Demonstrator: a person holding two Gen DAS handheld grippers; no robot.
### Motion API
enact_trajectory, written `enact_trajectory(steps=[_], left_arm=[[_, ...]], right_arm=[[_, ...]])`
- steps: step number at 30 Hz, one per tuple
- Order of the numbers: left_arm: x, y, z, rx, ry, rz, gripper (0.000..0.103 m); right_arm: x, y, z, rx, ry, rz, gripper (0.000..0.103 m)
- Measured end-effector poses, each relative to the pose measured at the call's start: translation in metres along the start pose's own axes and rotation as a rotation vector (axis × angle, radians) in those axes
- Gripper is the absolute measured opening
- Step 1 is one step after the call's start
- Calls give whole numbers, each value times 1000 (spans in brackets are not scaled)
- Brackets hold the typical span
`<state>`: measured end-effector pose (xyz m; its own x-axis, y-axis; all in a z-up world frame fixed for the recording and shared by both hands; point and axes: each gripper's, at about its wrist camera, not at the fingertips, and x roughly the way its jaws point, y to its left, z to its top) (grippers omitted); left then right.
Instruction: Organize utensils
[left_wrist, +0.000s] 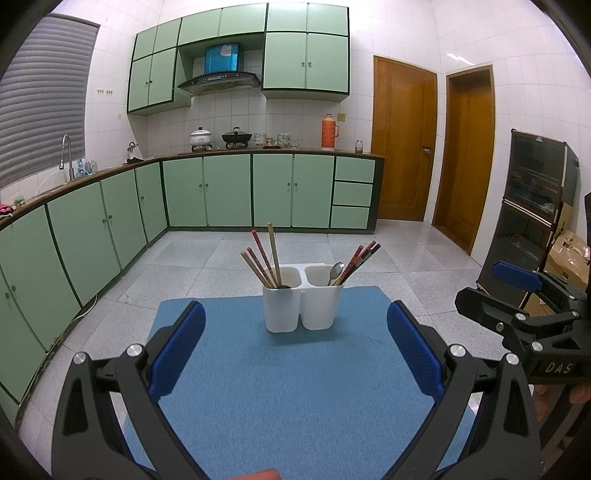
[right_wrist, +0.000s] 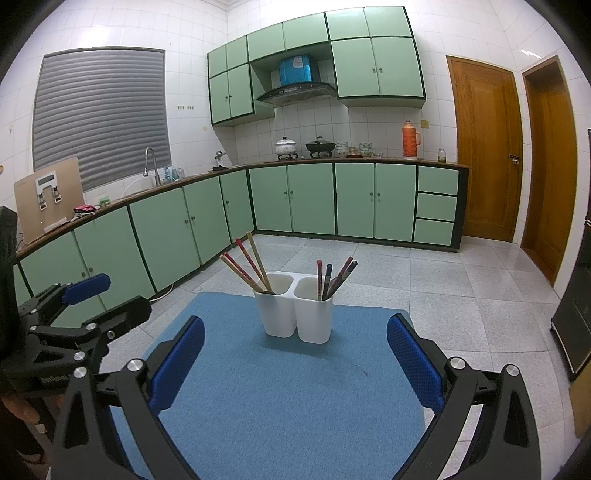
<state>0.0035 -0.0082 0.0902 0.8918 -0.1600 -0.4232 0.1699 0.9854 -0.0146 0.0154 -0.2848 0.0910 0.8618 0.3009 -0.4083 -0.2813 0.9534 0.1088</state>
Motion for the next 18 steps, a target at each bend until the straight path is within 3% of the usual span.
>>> enact_trajectory(steps=[18], left_arm=[[1, 1, -2, -4, 5, -1, 96]], right_arm=[[1, 1, -1, 0, 1, 0, 97]])
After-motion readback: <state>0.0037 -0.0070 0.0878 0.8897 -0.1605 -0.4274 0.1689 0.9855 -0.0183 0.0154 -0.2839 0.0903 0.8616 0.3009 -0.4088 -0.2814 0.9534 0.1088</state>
